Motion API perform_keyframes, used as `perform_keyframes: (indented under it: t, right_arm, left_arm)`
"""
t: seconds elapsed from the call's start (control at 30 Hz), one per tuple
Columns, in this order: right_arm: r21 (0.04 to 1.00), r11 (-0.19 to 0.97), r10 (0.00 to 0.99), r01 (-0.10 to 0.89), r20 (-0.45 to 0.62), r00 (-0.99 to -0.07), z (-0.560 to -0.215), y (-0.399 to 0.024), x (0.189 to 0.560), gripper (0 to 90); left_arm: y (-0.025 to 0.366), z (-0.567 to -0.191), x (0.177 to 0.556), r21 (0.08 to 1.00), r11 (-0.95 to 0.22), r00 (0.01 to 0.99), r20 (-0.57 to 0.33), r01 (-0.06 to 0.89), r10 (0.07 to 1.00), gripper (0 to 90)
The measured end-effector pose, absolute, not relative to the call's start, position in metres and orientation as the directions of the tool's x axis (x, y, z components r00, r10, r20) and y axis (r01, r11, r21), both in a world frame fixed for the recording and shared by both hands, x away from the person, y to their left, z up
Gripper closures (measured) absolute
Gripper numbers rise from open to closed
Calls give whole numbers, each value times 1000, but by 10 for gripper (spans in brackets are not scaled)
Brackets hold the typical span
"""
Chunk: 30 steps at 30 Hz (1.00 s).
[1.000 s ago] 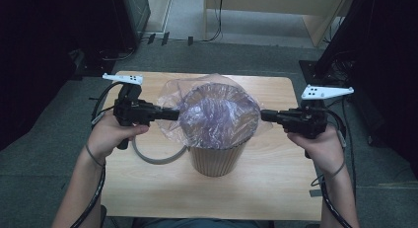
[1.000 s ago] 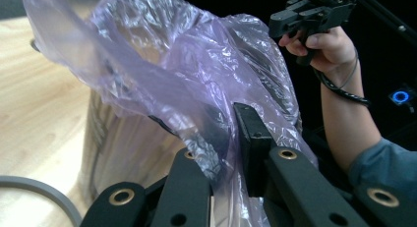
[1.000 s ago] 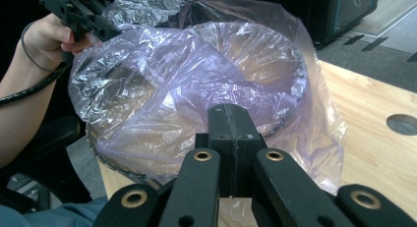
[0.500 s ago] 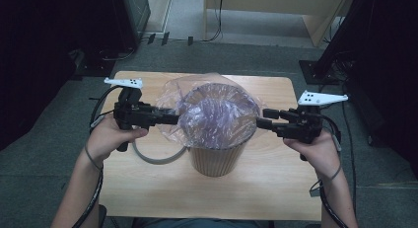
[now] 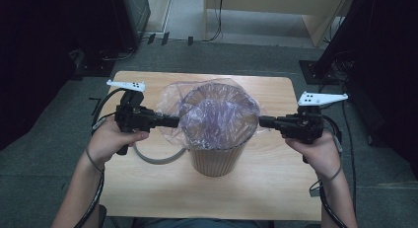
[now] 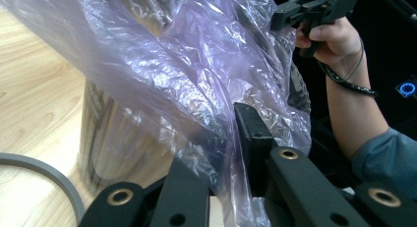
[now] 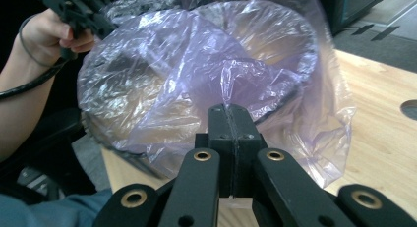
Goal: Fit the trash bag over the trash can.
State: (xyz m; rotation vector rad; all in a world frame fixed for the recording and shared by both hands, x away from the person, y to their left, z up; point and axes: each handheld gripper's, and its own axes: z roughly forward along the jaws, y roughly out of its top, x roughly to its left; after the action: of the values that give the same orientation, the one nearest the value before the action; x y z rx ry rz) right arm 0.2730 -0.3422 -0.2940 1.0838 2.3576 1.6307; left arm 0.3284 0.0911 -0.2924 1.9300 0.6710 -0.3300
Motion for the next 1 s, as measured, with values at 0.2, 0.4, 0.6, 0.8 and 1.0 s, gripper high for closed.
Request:
perform_keyframes:
  t: [0.2,0.4,0.6,0.8,1.0]
  right_arm:
    - [839,189,551,510,339,-762,-289,-345,262,900]
    - [831,216,537,513,338,-773,-290,-345,256,900]
    - [800,248,544,546,352,-762,-299,-342,260,900]
    - [778,249,550,577,377,-745,-305,-348,264,900]
    - [794,250,542,555,360,-759,-298,-350,259,900]
  left_arm:
    - [96,-282,319,769,-302,822,-483,563,302,859]
    - [91,-285,311,763,-338,833,-476,550,283,862]
    - [85,-300,315,737,-370,823,-478,566,307,862]
    - [89,-304,316,725,-382,818,-485,574,309,866]
    - [94,-297,313,744,-361,826,-480,562,297,866]
